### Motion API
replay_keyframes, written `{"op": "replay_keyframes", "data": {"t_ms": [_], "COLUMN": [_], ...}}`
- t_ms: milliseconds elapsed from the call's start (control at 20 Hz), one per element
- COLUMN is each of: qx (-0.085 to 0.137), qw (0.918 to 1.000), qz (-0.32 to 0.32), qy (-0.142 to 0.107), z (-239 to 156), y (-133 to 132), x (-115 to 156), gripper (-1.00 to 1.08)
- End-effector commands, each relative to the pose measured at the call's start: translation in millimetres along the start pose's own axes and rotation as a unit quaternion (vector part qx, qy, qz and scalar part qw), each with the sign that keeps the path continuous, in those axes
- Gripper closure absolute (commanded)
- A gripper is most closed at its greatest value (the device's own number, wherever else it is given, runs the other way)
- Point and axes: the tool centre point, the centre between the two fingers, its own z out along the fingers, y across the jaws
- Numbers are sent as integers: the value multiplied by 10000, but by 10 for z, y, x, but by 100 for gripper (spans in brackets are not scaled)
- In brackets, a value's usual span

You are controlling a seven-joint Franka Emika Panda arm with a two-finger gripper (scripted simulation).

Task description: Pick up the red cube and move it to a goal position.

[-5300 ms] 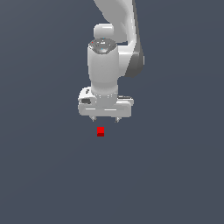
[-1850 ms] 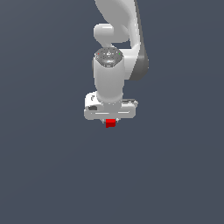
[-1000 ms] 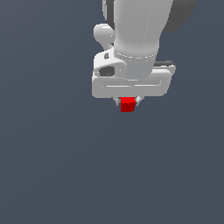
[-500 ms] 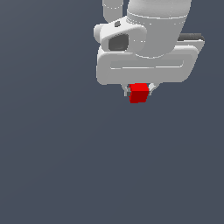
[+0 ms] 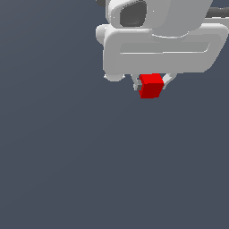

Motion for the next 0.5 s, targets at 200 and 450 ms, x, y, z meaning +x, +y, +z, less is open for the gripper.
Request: {"op": "replay_keyframes", "data": {"t_ms": [200,450], "qx": [0,0], "qw": [10000,10000], "qz": [1,1], "qy": [1,1], "z": [-107,-137], "y": [-32,-41], "x": [39,53], "gripper": [108,108]}}
